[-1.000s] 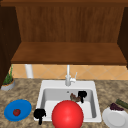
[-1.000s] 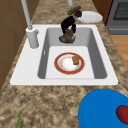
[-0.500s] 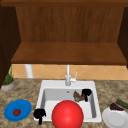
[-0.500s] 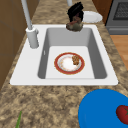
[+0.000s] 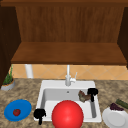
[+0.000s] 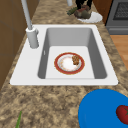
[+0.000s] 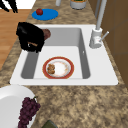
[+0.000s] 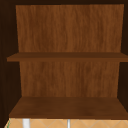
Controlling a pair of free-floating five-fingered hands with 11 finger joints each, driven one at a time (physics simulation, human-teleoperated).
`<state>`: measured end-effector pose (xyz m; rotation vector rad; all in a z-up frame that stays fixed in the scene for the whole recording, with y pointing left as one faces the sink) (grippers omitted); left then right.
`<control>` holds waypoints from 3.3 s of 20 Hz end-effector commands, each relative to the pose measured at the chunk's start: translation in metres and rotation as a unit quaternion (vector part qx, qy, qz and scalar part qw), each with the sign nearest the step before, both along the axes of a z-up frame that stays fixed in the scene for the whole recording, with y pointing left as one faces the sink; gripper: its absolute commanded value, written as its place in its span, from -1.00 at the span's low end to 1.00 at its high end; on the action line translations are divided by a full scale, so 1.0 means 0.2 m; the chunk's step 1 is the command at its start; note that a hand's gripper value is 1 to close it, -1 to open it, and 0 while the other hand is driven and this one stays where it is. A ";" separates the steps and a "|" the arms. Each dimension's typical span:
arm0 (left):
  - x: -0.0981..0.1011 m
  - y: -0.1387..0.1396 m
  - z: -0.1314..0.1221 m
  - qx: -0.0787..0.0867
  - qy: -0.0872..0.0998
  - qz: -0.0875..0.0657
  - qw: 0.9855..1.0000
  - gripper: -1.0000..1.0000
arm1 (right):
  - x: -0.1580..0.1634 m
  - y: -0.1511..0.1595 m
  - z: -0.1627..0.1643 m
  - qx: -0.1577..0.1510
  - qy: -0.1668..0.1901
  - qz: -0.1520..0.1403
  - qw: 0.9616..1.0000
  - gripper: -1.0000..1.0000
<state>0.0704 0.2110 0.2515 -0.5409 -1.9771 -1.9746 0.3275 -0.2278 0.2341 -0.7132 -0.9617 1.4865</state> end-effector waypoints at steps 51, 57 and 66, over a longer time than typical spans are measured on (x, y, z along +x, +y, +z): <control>0.00 0.00 0.00 0.000 0.000 0.000 1.000 0.00 | -0.48 -1.25 -0.72 -0.120 -0.040 -0.005 0.992 1.00; 0.00 0.00 0.00 0.000 0.000 0.000 1.000 0.00 | -0.50 -1.32 -0.69 -0.061 0.004 0.043 0.997 -1.00; 0.00 0.00 0.00 0.000 0.000 0.000 1.000 0.00 | -0.56 -1.50 -0.28 -0.042 0.040 0.013 0.998 -1.00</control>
